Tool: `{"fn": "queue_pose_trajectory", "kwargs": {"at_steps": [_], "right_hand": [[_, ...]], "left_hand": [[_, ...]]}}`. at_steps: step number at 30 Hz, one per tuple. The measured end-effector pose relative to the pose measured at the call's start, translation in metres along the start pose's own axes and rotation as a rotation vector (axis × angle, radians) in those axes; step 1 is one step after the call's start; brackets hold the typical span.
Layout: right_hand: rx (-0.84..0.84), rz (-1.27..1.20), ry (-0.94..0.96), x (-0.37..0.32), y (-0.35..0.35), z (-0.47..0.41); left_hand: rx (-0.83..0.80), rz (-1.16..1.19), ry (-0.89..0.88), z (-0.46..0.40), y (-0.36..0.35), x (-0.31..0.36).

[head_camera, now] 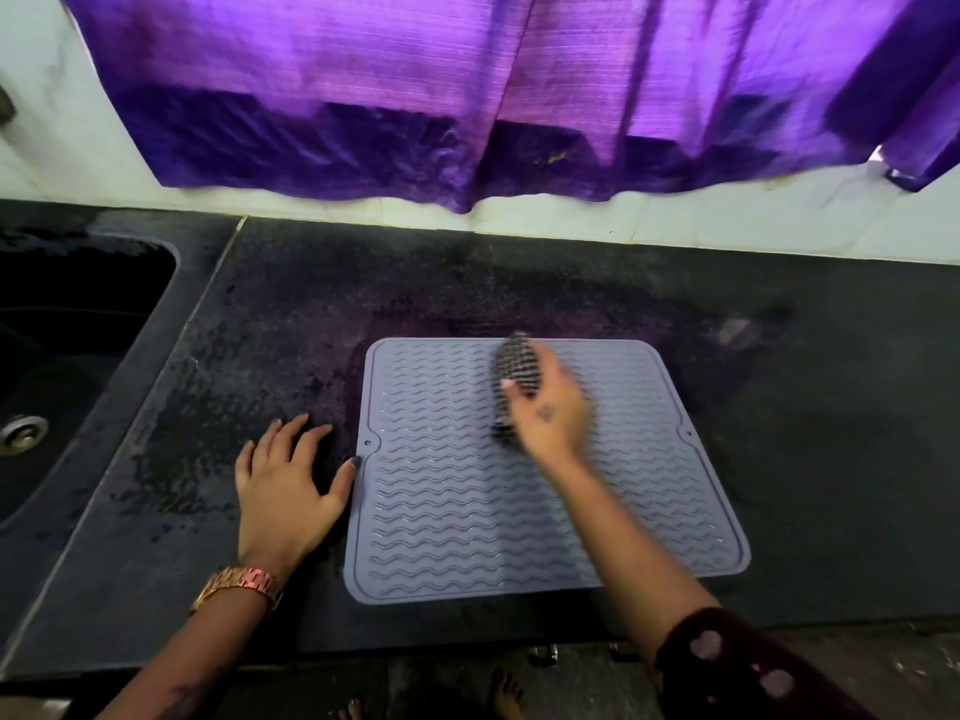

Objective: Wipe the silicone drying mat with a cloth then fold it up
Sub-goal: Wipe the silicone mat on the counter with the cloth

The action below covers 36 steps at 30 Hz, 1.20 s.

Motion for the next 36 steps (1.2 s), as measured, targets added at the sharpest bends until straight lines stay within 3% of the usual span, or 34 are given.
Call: {"fn": "queue_pose_trajectory", "kwargs": {"at_steps": [6,13,25,36], "right_hand": [[-0.248,0.111,0.255,-0.11,-0.102,0.041],[-0.263,0.296,0.263,-0.107,-0.114,0.02],[-0.042,0.41,0.004,0.012,-0.006,-0.058],[0.059,0.459,-0.221,0.103,0.087,-0.1]], "left_hand": [[-0.008,0.001,0.001,0.0,0.0,-0.001],[-0.009,0.011,0.005,-0.001,0.0,-0.002],[0.002,0.014,0.005,0.0,0.0,-0.003],[0.002,0.001,0.01,0.0,0.001,-0.001]]}}
Point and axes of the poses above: each hand's wrist, its own z-axis away from the middle knuckle, its own y-axis out of the back of the hand, x = y × z, the point moved 9 cm from there along -z, towards the middle knuckle, and after that the axes turned 10 degrees about -y, right-handed, at the moved point
